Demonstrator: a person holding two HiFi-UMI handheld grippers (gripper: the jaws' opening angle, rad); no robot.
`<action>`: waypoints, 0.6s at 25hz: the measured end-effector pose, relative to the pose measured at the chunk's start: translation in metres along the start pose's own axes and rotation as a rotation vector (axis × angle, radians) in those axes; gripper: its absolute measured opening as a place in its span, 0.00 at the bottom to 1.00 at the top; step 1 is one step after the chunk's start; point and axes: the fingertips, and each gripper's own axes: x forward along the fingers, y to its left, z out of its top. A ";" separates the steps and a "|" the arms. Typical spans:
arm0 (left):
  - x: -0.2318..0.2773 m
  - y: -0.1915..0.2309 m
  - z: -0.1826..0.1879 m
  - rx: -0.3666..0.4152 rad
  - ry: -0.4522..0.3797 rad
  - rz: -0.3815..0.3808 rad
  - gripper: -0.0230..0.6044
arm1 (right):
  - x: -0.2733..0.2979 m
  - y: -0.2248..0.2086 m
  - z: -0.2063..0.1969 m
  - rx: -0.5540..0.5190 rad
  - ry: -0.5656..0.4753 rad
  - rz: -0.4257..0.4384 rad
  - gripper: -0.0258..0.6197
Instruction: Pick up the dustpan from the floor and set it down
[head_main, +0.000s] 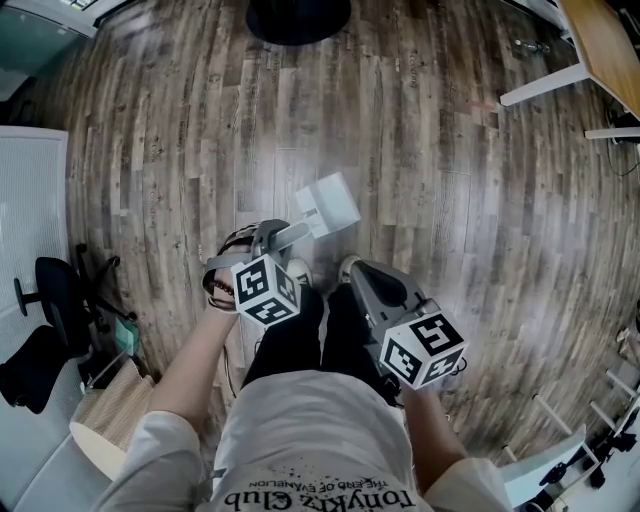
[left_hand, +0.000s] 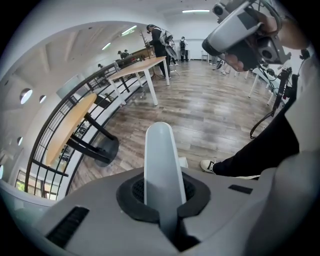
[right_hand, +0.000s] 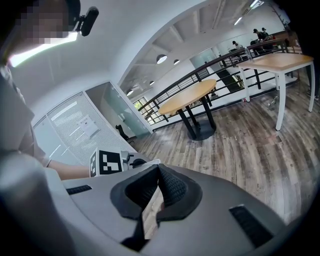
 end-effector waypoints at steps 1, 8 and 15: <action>-0.004 -0.001 -0.001 -0.003 0.002 0.004 0.09 | -0.002 0.001 0.001 -0.006 -0.002 0.001 0.07; -0.038 -0.003 -0.004 -0.017 0.004 0.032 0.09 | -0.019 0.009 0.007 -0.049 -0.003 -0.006 0.08; -0.080 -0.004 0.003 -0.030 -0.001 0.047 0.09 | -0.040 0.022 0.010 -0.088 -0.001 -0.007 0.07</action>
